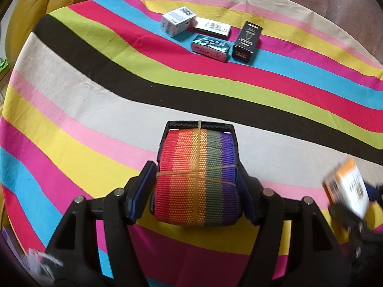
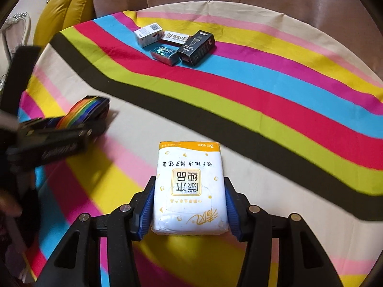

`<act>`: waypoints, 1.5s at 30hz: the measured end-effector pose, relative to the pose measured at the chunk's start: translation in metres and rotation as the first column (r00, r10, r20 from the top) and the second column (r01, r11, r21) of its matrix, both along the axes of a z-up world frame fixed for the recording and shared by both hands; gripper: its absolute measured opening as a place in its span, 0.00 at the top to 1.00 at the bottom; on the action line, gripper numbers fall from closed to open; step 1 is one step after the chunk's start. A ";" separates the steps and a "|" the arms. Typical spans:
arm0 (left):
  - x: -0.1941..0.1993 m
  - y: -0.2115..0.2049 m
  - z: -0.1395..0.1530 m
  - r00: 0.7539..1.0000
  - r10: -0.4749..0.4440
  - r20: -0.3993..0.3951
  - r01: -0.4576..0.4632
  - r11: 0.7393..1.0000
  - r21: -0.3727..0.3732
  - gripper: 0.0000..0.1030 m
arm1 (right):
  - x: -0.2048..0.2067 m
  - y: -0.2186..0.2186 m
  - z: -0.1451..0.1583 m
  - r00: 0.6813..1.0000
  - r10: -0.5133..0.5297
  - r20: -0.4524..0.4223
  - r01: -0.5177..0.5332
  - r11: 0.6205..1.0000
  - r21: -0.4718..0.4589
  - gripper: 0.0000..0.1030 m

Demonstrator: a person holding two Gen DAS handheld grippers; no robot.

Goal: Organize objects
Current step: 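Carry the strap roll and tissue pack over the storage box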

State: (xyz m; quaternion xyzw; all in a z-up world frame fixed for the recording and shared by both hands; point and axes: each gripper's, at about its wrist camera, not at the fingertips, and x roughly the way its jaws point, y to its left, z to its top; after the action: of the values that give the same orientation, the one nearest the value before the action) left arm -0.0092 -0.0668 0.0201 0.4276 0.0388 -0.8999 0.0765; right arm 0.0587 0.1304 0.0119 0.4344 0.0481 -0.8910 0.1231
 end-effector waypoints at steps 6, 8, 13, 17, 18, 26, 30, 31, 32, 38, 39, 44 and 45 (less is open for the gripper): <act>0.002 0.004 0.000 1.000 0.013 0.000 -0.013 0.999 -0.030 0.34 | 0.027 -0.006 0.001 1.000 0.006 -0.005 -0.006 1.000 0.017 0.49; 0.005 0.006 0.001 1.000 0.012 -0.002 -0.012 0.999 -0.039 0.37 | 0.031 -0.007 0.000 1.000 0.011 -0.013 -0.011 0.999 0.035 0.49; 0.014 0.004 -0.001 1.000 0.021 -0.006 -0.021 1.000 -0.018 0.37 | 0.036 -0.007 -0.001 1.000 0.012 -0.027 -0.011 0.999 0.032 0.49; 0.024 0.003 -0.001 0.999 0.035 -0.014 -0.035 0.999 0.003 0.38 | 0.034 -0.008 -0.002 0.999 0.015 -0.032 -0.014 0.999 0.043 0.49; 0.029 0.001 -0.001 0.999 0.043 -0.022 -0.043 0.999 0.025 0.38 | 0.034 -0.007 -0.002 0.999 0.016 -0.032 -0.014 0.999 0.044 0.49; 0.100 -0.009 0.016 0.993 0.067 -0.102 -0.052 0.989 0.139 0.38 | 0.032 -0.004 -0.003 1.000 0.012 -0.022 -0.012 1.000 0.017 0.49; 0.149 -0.024 0.027 0.991 0.070 -0.114 -0.053 0.988 0.146 0.38 | 0.038 -0.010 -0.001 0.999 0.022 -0.030 -0.021 0.999 0.040 0.49; 0.163 -0.032 0.030 0.989 0.085 -0.117 -0.067 0.987 0.149 0.38 | 0.041 -0.013 0.000 0.999 0.032 -0.029 -0.031 0.999 0.045 0.49; 0.176 -0.040 0.035 0.987 0.104 -0.120 -0.085 0.984 0.155 0.38 | 0.045 -0.018 0.001 0.999 0.047 -0.022 -0.046 0.998 0.040 0.49; 0.241 -0.083 0.053 0.963 0.224 -0.153 -0.198 0.966 0.164 0.38 | 0.073 -0.078 0.018 0.975 0.217 -0.037 -0.216 0.976 0.028 0.49; 0.252 -0.090 0.054 0.957 0.242 -0.160 -0.218 0.964 0.150 0.38 | 0.080 -0.091 0.022 0.966 0.255 -0.042 -0.254 0.967 0.027 0.49; 0.301 -0.127 0.054 0.925 0.338 -0.176 -0.313 0.937 0.157 0.38 | 0.113 -0.149 0.040 0.898 0.436 -0.054 -0.437 0.900 -0.001 0.49; 0.308 -0.133 0.053 0.919 0.353 -0.176 -0.327 0.932 0.158 0.38 | 0.121 -0.161 0.043 0.882 0.468 -0.055 -0.469 0.883 -0.002 0.49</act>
State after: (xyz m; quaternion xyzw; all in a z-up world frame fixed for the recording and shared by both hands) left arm 0.2993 -0.1996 0.0729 0.3250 0.1766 -0.9072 0.2003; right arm 0.1792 -0.0302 0.0550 0.3855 0.1479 -0.8463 0.3366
